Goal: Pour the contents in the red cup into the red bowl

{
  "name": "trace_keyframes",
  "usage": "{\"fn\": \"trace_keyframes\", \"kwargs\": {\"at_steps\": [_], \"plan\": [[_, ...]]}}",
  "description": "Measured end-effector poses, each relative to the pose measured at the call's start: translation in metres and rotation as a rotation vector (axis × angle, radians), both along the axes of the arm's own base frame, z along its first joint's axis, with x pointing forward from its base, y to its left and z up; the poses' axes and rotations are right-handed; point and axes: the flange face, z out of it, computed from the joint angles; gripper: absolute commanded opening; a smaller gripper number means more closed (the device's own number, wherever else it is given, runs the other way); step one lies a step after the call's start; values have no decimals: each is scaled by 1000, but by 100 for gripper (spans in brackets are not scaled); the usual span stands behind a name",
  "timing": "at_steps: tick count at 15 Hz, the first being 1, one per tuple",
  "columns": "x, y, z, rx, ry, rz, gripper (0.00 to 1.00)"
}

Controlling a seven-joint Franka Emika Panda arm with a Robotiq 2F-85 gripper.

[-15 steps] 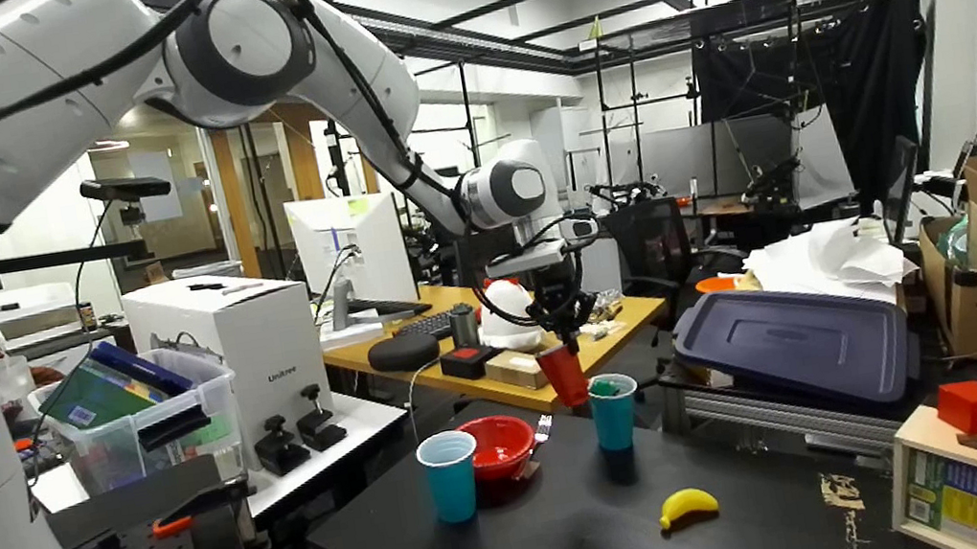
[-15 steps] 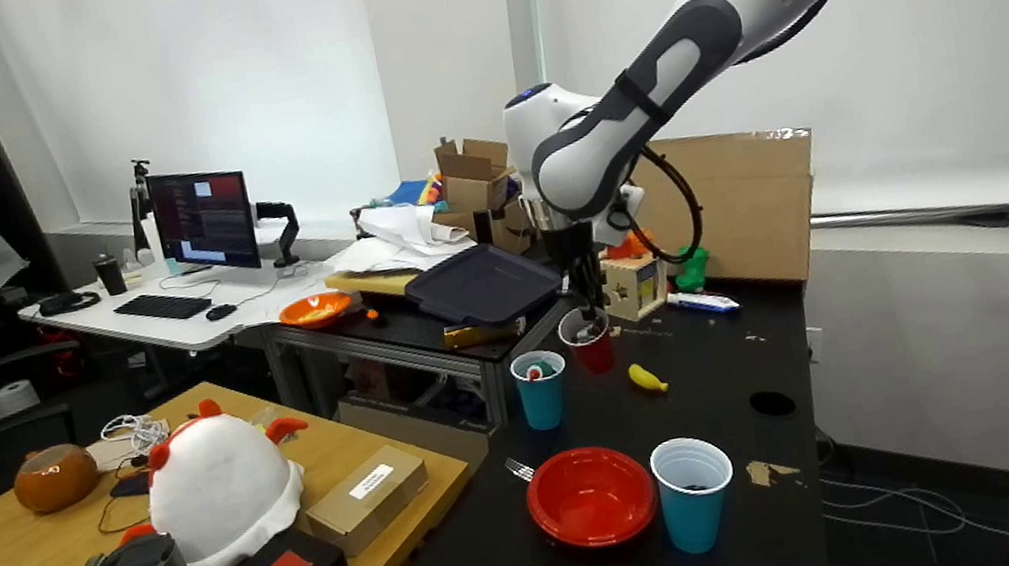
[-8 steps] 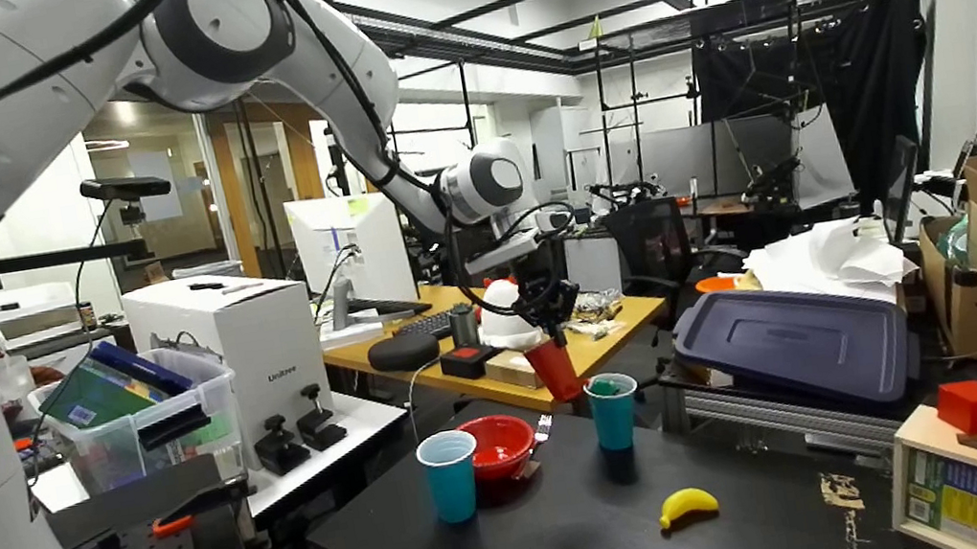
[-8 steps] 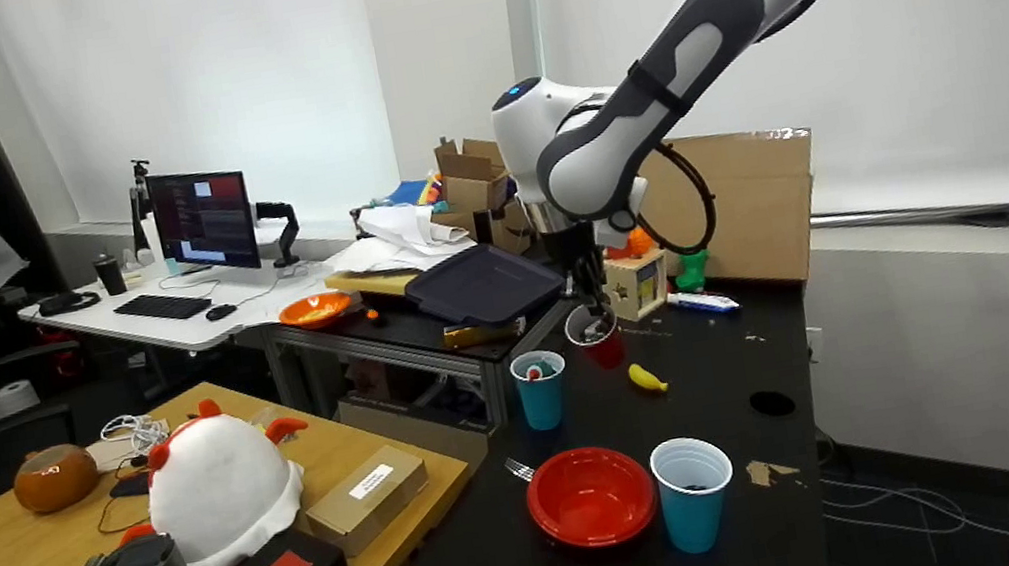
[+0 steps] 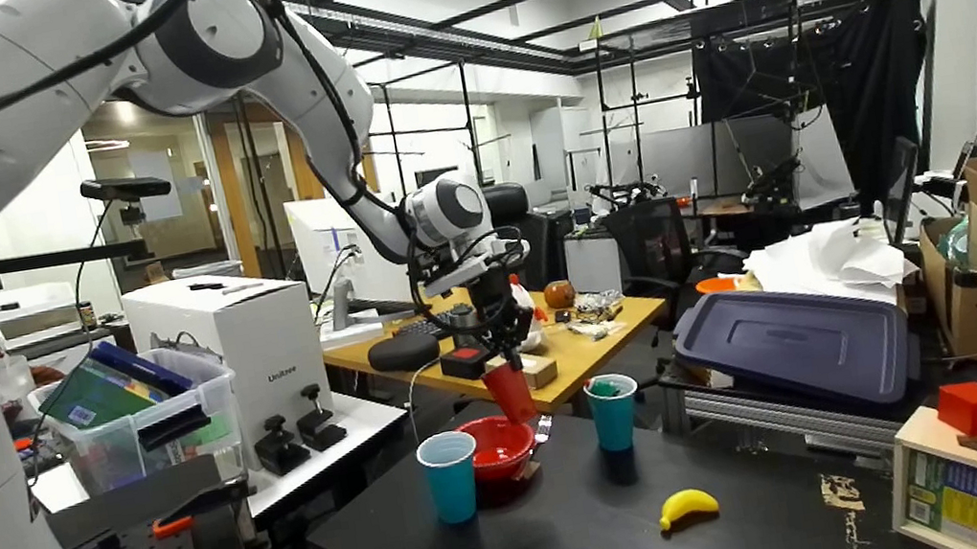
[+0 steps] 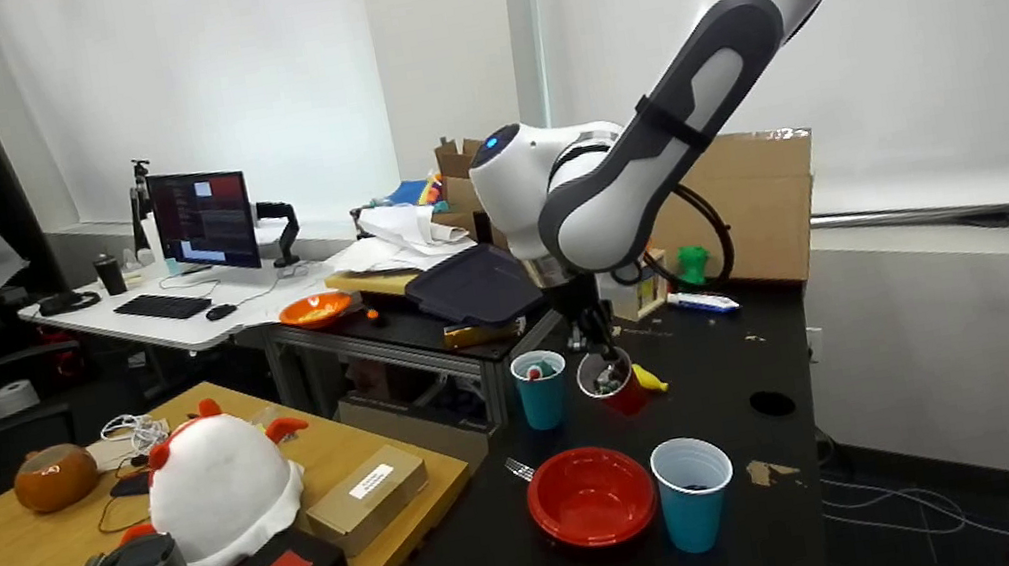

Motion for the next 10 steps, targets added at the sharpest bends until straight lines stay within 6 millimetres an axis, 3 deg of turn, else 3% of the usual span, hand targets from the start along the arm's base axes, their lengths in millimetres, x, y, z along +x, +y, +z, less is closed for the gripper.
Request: {"fn": "trace_keyframes", "kwargs": {"at_steps": [10], "plan": [[-33,38,-35,-216,66,96,1]]}}
